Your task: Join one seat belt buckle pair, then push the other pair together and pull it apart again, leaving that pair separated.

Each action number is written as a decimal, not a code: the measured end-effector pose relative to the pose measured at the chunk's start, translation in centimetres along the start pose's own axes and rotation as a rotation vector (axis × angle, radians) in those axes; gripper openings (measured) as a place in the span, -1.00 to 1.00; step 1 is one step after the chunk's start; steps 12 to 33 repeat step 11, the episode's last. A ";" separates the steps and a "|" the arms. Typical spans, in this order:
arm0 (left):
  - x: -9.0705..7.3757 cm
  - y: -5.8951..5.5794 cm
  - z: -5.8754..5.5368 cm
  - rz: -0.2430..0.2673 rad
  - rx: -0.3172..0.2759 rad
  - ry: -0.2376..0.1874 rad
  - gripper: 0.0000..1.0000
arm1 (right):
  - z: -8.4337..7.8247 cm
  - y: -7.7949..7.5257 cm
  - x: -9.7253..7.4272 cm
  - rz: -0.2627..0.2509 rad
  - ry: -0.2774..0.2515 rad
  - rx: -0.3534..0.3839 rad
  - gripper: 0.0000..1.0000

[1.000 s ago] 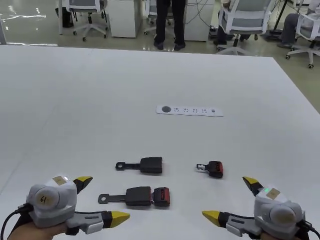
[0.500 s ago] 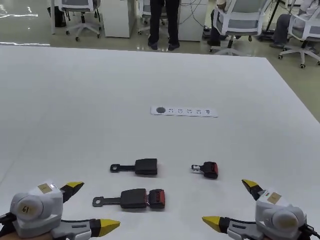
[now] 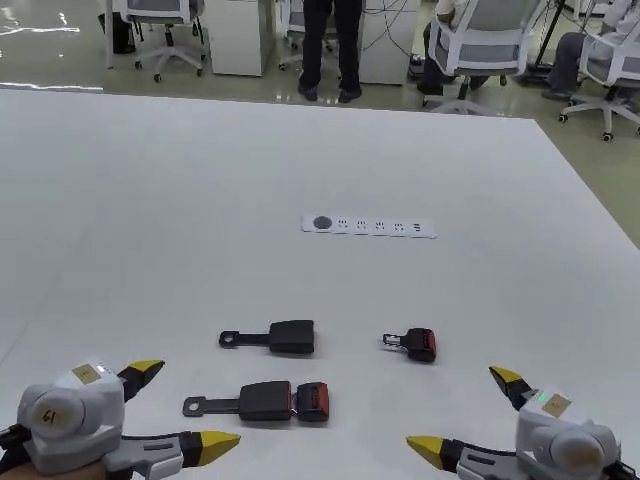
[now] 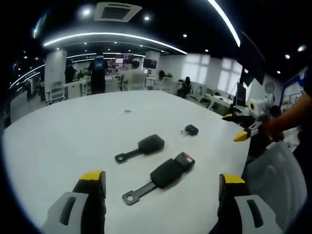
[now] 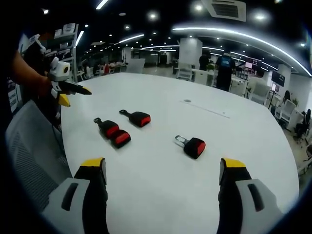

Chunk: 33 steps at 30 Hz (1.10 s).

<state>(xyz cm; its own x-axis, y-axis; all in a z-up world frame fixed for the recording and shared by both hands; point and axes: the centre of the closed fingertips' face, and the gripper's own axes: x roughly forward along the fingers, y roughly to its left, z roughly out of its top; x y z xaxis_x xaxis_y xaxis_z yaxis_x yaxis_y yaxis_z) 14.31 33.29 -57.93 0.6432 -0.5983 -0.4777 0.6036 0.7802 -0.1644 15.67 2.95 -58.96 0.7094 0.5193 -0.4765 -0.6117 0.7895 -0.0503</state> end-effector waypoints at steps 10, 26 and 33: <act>0.0 0.1 -0.4 -0.001 0.008 0.008 0.97 | -0.6 -0.4 -0.7 -0.005 0.013 0.003 0.96; 0.0 0.0 -0.3 0.001 0.007 0.009 0.97 | -0.6 -0.5 -0.8 -0.005 0.013 0.003 0.96; 0.0 0.0 -0.3 0.001 0.007 0.009 0.97 | -0.6 -0.5 -0.8 -0.005 0.013 0.003 0.96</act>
